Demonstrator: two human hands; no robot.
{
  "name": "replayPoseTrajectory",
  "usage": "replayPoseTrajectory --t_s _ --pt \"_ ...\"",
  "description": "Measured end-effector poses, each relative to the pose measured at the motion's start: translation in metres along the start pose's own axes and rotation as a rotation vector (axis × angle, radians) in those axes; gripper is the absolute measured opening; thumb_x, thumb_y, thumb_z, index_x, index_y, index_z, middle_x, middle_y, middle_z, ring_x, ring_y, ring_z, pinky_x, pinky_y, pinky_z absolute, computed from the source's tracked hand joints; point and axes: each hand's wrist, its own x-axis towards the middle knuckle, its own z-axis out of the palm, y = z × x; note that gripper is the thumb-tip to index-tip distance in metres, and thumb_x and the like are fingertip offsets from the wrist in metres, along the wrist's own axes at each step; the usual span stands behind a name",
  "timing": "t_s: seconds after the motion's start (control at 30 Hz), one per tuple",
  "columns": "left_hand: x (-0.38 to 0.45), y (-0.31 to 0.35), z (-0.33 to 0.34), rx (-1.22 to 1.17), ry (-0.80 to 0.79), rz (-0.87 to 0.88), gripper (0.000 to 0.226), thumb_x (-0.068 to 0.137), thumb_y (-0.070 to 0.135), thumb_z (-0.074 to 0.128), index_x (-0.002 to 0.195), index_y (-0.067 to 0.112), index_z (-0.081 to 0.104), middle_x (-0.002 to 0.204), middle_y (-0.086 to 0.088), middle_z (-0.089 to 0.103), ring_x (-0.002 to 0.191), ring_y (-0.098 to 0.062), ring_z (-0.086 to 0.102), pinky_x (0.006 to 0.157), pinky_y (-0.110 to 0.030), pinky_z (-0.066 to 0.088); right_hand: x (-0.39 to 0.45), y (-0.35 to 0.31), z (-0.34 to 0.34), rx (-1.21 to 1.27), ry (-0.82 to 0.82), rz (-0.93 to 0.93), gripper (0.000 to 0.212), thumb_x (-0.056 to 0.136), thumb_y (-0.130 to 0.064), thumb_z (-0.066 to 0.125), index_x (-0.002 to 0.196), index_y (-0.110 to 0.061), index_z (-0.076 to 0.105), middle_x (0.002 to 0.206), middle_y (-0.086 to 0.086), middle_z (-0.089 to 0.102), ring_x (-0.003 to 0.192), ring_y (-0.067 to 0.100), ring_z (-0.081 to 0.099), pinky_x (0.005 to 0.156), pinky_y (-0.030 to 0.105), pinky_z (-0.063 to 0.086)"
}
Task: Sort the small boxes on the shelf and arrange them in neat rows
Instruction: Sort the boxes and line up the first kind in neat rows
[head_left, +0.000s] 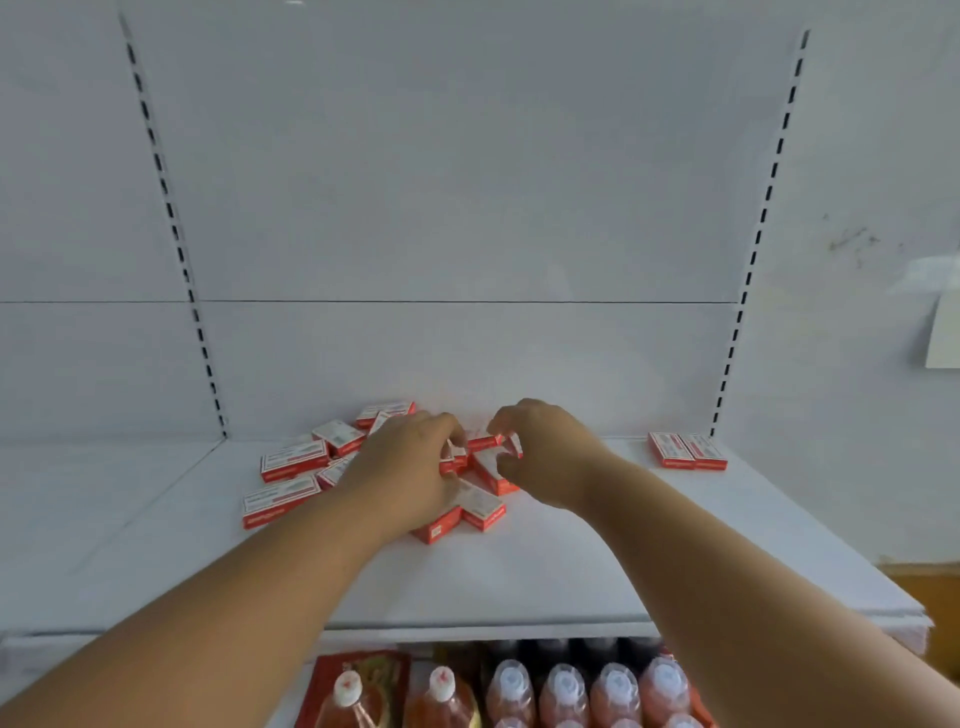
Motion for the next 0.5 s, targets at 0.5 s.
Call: replayPoseTrajectory --t_s 0.5 --pt "0.000 -0.033 0.001 0.354 0.059 -0.089 0.049 0.089 0.036 0.060 0.134 0.021 0.047 0.132 -0.002 0.055 0.121 -0.026 0.046 0.099 -0.040 0.037 -0.006 -0.039 0.020 -0.208 -0.313 0.053 0.031 0.092 -0.030 0.054 0.115 -0.012 0.062 0.116 0.006 0.063 0.105 0.025 0.058 0.083 0.031 0.047"
